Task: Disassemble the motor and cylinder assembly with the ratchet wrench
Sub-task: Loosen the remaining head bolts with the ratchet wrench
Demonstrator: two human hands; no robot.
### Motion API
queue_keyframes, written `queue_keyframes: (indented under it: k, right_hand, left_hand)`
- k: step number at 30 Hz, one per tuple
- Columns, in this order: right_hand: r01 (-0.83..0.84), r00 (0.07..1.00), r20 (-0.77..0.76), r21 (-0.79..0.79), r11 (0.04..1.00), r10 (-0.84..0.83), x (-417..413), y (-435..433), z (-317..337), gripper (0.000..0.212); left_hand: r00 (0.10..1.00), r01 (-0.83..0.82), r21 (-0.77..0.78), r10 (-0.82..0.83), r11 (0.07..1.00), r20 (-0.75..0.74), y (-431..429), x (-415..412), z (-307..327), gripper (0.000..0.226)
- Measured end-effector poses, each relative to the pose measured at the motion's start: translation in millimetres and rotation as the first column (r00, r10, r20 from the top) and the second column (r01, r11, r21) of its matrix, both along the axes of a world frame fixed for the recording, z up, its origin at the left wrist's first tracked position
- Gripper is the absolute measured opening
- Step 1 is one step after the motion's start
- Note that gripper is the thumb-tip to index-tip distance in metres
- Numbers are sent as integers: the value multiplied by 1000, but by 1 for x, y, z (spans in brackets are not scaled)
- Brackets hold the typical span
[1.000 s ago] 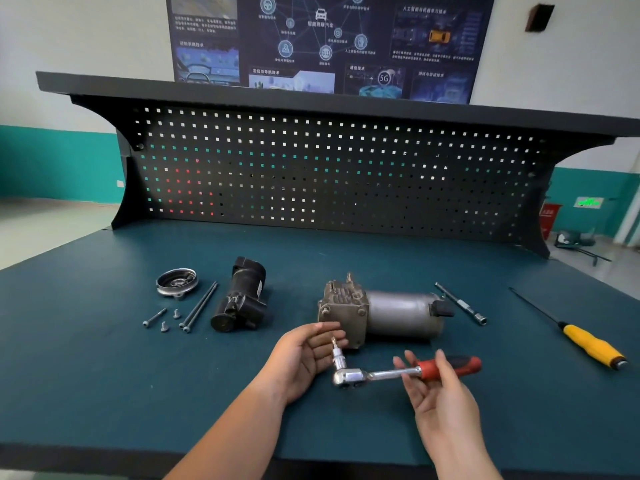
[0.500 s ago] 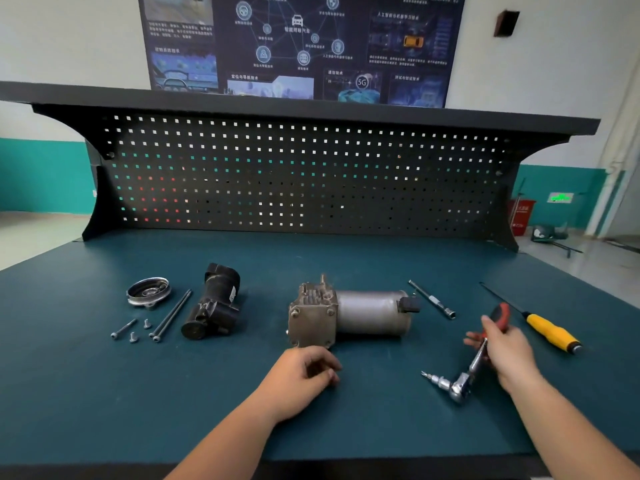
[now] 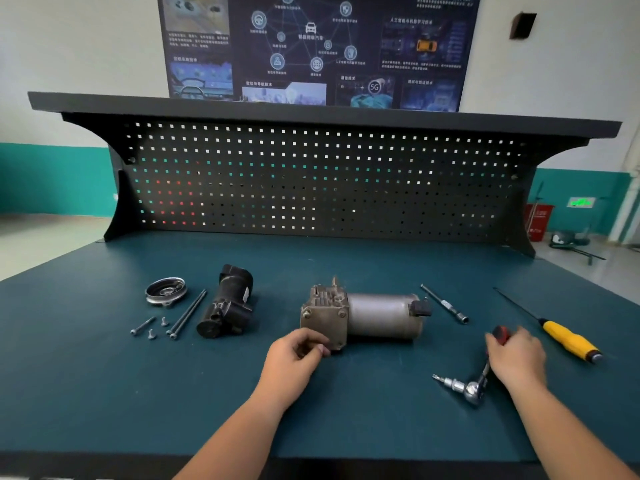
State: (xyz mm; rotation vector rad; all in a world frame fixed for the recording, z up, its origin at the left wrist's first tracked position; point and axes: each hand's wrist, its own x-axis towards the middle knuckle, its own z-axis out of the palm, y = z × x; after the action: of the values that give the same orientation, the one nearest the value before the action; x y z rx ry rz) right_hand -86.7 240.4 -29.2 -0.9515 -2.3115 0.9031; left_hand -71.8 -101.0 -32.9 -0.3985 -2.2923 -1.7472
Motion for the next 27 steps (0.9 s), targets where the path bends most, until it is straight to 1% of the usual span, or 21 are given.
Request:
queue_keyframes:
  k: [1, 2, 3, 4, 5, 6, 7, 8, 9, 10, 12, 13, 14, 15, 17, 19, 21, 24, 27]
  right_hand:
    - [1, 998, -58, -4, 1000, -1, 3, -3, 3, 58]
    - [2, 990, -141, 0, 1000, -2, 7, -8, 6, 62]
    - [-5, 970, -242, 23, 1000, 11, 11, -16, 10, 59]
    - [-33, 936, -347, 73, 997, 56, 15, -29, 14, 50]
    - [-85, 885, -443, 142, 986, 140, 19, -47, 18, 38]
    - [-163, 816, -518, 220, 962, 257, 23, -68, 22, 28]
    - [-261, 730, -559, 304, 916, 393, 26, -92, 25, 22]
    - [-375, 634, -565, 372, 849, 527, 28, -118, 27, 20]
    - [-489, 553, -544, 402, 774, 632, 28, -144, 27, 17]
    - [-583, 501, -508, 401, 707, 701, 26, -168, 27, 14]
    - [-712, 454, -438, 345, 611, 776, 16, -209, 23, 11]
    - [-749, 453, -409, 308, 587, 793, 9, -224, 19, 10]
    - [-764, 467, -387, 275, 583, 795, 2, -235, 16, 10]
    - [-763, 489, -383, 248, 597, 784, -3, -242, 13, 9]
    - [-738, 520, -427, 211, 641, 740, -9, -245, 10, 8]
    - [-712, 526, -476, 207, 671, 705, -11, -242, 4, 13]
    - [-693, 533, -479, 225, 685, 697, -11, -239, 1, 15]
    - [-671, 554, -468, 238, 702, 688, -14, -238, -2, 13]
    - [-654, 564, -481, 237, 719, 671, -15, -241, -2, 9]
  left_hand:
    - [999, -50, 50, 51, 997, -11, -1, -1, -1, 22]
    - [994, -105, 101, 108, 989, -21, -2, -2, -2, 20]
    - [986, -156, 147, 163, 977, -30, -4, -4, -3, 20]
    - [977, -199, 182, 209, 963, -37, -5, -6, -3, 20]
    - [968, -233, 203, 246, 951, -42, -6, -8, -3, 21]
    - [961, -256, 207, 271, 944, -47, -7, -11, -4, 21]
    - [958, -268, 200, 283, 942, -52, -8, -13, -4, 21]
    - [958, -270, 190, 284, 944, -50, -8, -15, -4, 22]
    - [960, -265, 182, 277, 947, -44, -7, -16, -4, 22]
    - [962, -258, 180, 269, 949, -38, -7, -16, -4, 23]
    - [964, -251, 184, 262, 950, -38, -7, -16, -5, 25]
    - [964, -251, 183, 262, 950, -38, -8, -15, -5, 27]
    - [965, -251, 181, 262, 951, -35, -8, -15, -5, 29]
    - [965, -251, 184, 261, 950, -31, -9, -15, -6, 31]
    - [964, -250, 203, 263, 947, -42, -9, -16, -6, 33]
    - [960, -252, 202, 271, 946, -72, -8, -18, -6, 30]
    - [955, -257, 208, 281, 944, -94, -8, -21, -6, 28]
    - [953, -254, 231, 284, 939, -104, -8, -23, -6, 28]
    - [957, -253, 233, 278, 939, -83, -8, -24, -8, 26]
